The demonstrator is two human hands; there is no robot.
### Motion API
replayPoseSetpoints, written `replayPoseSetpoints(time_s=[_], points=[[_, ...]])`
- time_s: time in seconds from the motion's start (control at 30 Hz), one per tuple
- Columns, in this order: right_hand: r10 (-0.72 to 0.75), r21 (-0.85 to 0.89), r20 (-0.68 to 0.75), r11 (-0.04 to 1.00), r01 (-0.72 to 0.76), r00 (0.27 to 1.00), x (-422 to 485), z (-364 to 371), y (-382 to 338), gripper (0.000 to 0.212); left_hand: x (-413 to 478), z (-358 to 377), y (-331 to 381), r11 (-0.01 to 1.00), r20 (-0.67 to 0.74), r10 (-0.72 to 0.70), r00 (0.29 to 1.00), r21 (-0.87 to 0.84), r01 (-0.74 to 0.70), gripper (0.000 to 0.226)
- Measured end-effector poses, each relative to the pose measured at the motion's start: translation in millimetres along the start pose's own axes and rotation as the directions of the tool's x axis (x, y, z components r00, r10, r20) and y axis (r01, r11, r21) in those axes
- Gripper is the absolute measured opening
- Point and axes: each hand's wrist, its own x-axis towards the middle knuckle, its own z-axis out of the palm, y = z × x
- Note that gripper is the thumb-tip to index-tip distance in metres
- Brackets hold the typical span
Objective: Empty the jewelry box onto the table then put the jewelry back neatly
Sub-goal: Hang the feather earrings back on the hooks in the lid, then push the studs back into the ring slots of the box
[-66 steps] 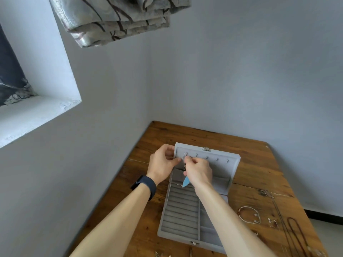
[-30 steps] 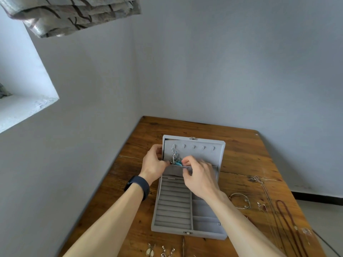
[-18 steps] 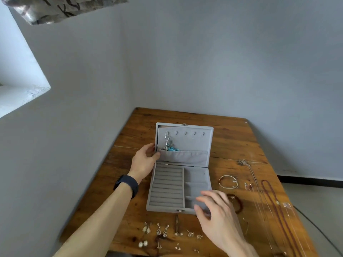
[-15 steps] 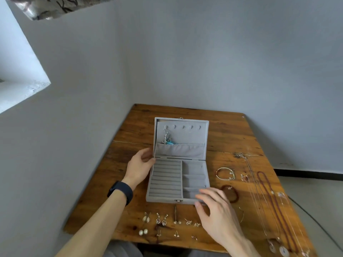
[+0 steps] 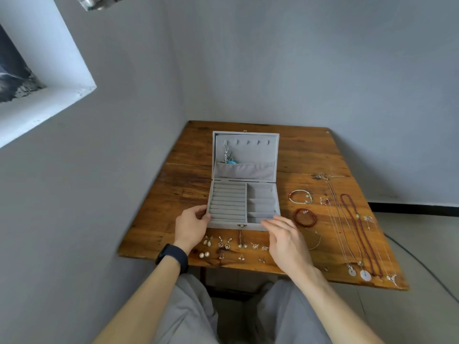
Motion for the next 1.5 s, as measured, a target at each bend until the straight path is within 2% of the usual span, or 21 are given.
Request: replayPoseSetpoints(time_s=[0.23,0.33,0.47,0.6,0.93,1.03,1.13,1.27,1.4,1.5], points=[[0.03,-0.001,0.052,1.0,-0.03,0.998,-5.5,-5.1,-6.0,0.038,-20.1,-6.5,-4.1,0.999,-0.041,0.038,0.998,-0.038,-0.039,0.027],[0.023,0.038,0.012,0.999,-0.024,1.0,-8.6,-4.0,-20.0,0.035,-34.2,-8.3,-12.6,0.997,-0.115,0.076,0.99,0.015,-0.075,0.012],[-0.039,0.084,0.011,0.996,0.038,0.999,-5.8,10.3,-49.0,0.027,-44.3,-9.4,-26.2,0.989,-0.085,0.13,0.988,0.081,-0.123,0.015],[-0.109,0.006,0.038,0.994,0.109,0.993,3.8,29.3,-71.8,0.021,-47.6,-5.5,-32.6,0.99,-0.074,0.129,0.989,0.071,-0.123,0.016],[-0.129,-0.175,0.106,0.974,0.146,0.986,16.4,63.6,-89.3,0.019,-45.4,-2.6,-48.5,0.984,-0.083,0.172,0.982,0.069,-0.166,0.007],[-0.144,-0.139,0.114,0.977,0.159,0.983,18.5,61.3,-91.3,0.017,-42.8,-5.7,-48.4,0.984,-0.065,0.177,0.982,0.044,-0.175,0.007],[-0.14,-0.009,0.117,0.99,0.142,0.983,23.6,49.3,-87.3,0.015,-37.0,-16.1,-48.2,0.986,-0.085,0.167,0.982,0.0,-0.168,0.006],[-0.077,0.123,0.084,0.99,0.066,0.993,42.9,19.8,-70.5,0.009,-24.6,-33.5,-58.1,0.989,-0.16,0.112,0.981,0.114,-0.094,0.004],[-0.026,0.042,0.099,0.999,0.022,0.995,75.6,-3.6,-47.8,0.003,-24.9,-23.7,-59.9,0.947,-0.283,0.18,0.942,0.31,-0.088,0.006],[0.003,-0.024,0.178,1.0,0.002,0.984,99.4,-9.5,-37.5,0.004,-27.3,-16.3,-59.7,0.94,-0.364,0.2,0.91,0.334,-0.073,0.01]])
